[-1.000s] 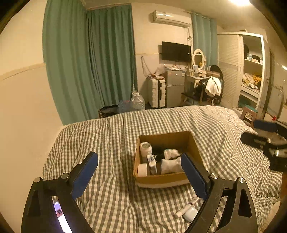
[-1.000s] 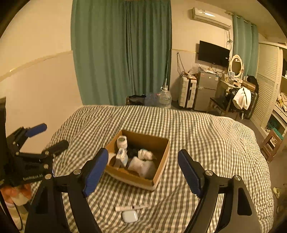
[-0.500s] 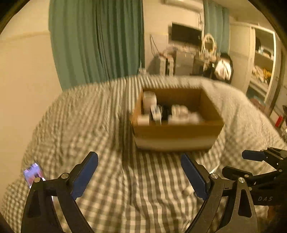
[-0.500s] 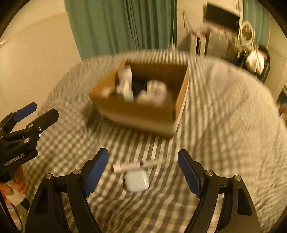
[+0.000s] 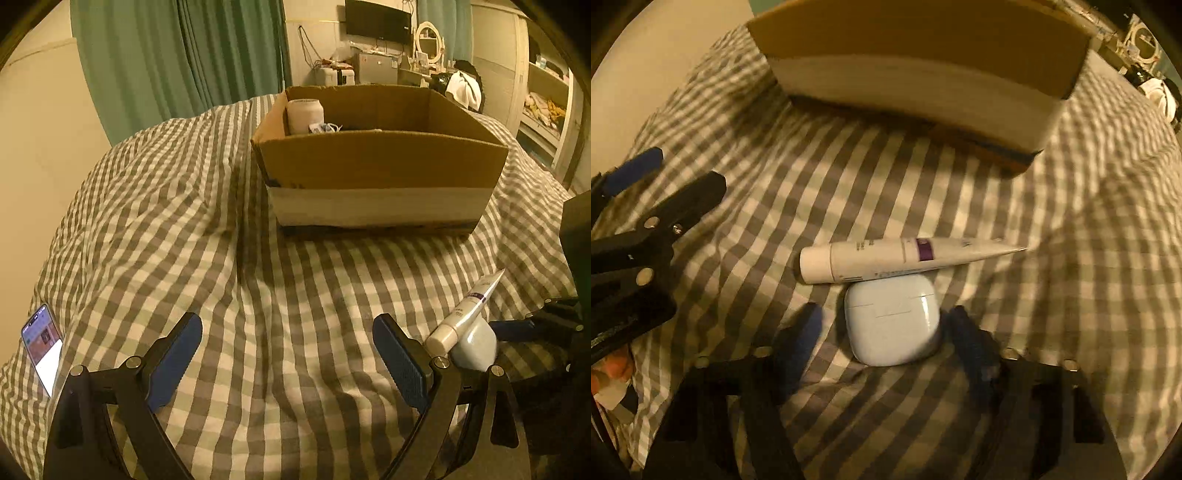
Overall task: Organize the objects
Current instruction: 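Grasp the toothpaste tube with the left tool while the right tool grasps the earbud case, then lower the toothpaste tube and earbud case into the box and release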
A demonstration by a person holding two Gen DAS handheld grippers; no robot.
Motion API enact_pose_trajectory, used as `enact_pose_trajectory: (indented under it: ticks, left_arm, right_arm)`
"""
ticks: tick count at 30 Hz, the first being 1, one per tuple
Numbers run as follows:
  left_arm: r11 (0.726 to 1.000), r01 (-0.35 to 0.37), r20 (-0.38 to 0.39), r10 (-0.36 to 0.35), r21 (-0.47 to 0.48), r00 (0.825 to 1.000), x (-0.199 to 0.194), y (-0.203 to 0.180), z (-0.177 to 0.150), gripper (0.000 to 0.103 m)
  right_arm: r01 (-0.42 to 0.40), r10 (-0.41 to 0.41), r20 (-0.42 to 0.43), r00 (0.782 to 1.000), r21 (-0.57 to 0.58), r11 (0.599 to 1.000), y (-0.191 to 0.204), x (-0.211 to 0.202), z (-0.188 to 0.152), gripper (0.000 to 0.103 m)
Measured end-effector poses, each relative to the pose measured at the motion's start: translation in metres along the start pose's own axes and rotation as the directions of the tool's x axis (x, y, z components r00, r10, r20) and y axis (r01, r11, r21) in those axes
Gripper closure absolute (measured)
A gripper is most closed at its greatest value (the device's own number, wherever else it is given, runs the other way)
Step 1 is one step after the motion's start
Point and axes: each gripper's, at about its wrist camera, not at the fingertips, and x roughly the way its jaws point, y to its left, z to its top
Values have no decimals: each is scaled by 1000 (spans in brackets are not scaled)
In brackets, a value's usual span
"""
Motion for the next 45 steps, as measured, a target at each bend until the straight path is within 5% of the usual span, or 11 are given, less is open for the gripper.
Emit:
enact_pose_trajectory:
  ticks: [1,8,17,22,25,30,45]
  left_arm:
    - [1000,1,-2,-1,2,1000,1,-1,-1,7]
    - [999,30,7,-30,33,1000,-15,-16,-2,7]
    - [981,163,-48,-158,106,986,-9,-75,3,8]
    - [958,201,-104,-183,205,978,12,-107,-1,26]
    - [948,234,-161,-201,217,966,29,-116,-3,49]
    - [949,243,-145,-217,200,965,25,-108,-2,77]
    - [968,230,-31,-228,103,973,-53,-50,2,82]
  right_arm:
    - [1,-1,-3,1000,-2,1000,0,0,-1,52]
    - [-1,1,111,994,3,1000,-6,-37,-16,52]
    - [50,-72,244,967,95,994,-51,-92,-21,52]
    - [17,-48,242,969,129,992,-61,-89,-12,52]
    - [-11,-21,237,971,132,991,-65,-83,-15,52]
    - [-32,-3,234,972,145,989,-70,-78,-20,52]
    - [9,-37,282,959,101,995,-35,-107,-35,52]
